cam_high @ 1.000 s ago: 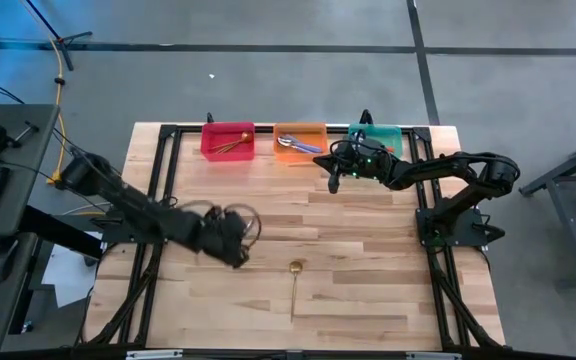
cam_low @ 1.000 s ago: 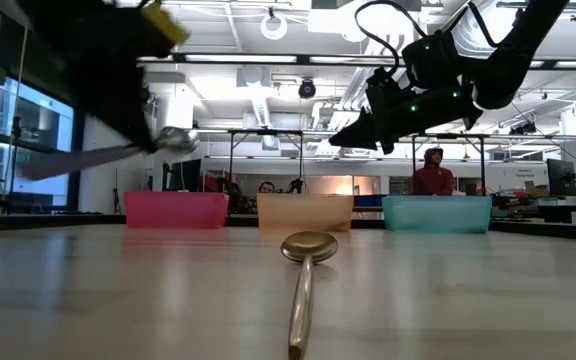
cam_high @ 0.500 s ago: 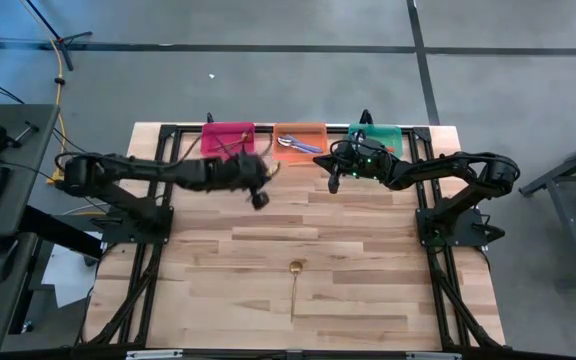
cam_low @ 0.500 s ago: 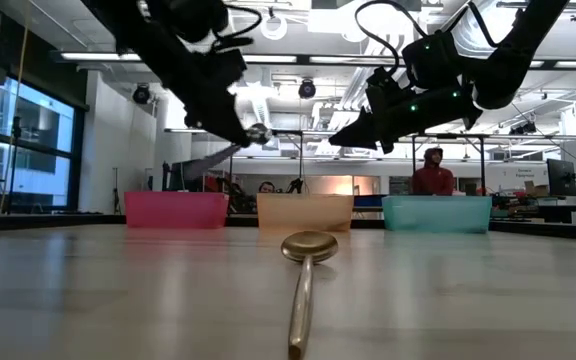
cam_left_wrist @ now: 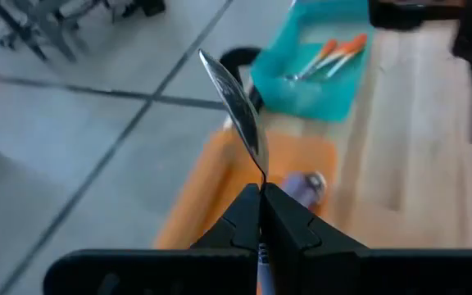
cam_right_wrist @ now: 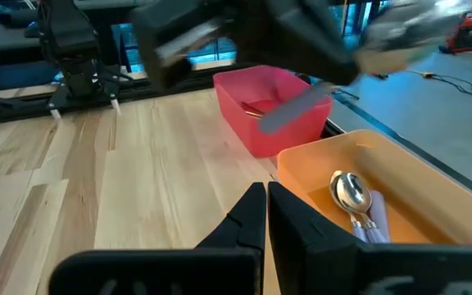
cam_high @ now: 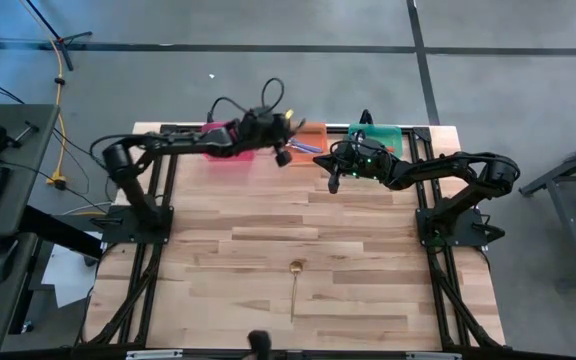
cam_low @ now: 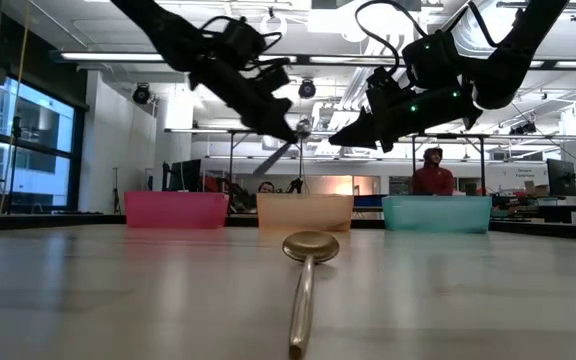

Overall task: Sort silverware by color (type)
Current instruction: Put the light violet spoon into the orange bin

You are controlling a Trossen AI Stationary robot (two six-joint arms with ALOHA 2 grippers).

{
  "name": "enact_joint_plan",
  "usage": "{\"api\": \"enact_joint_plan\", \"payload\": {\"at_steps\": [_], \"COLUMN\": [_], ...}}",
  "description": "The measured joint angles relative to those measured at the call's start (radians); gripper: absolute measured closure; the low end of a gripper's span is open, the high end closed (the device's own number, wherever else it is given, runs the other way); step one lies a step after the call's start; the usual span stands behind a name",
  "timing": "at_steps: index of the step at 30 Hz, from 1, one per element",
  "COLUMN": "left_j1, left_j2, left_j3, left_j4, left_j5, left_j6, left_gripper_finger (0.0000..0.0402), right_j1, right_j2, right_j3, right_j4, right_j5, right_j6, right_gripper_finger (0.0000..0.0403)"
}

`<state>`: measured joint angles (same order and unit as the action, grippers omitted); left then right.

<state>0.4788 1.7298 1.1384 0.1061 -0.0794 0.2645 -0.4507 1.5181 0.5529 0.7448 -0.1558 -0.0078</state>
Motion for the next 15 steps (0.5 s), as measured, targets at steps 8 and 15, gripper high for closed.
{"api": "enact_joint_plan", "payload": {"at_steps": [8,15], "left_j1": [0.021,0.018], "left_j2": [0.184,0.296], "left_j3": [0.191,0.257], "left_j4": [-0.003,-0.011], "left_j5": [0.027,0.040], "left_j6": [0.142,0.177], "left_gripper_finger": [0.0401,0.0401], "right_j1": [0.000,0.000], "right_j2": [0.000,0.000], "right_j3": [0.000,0.000], "right_j4": [-0.001,-0.003], "right_j5": [0.000,0.000], "right_j6": [0.000,0.000], "right_gripper_finger": [0.0403,0.0403]}}
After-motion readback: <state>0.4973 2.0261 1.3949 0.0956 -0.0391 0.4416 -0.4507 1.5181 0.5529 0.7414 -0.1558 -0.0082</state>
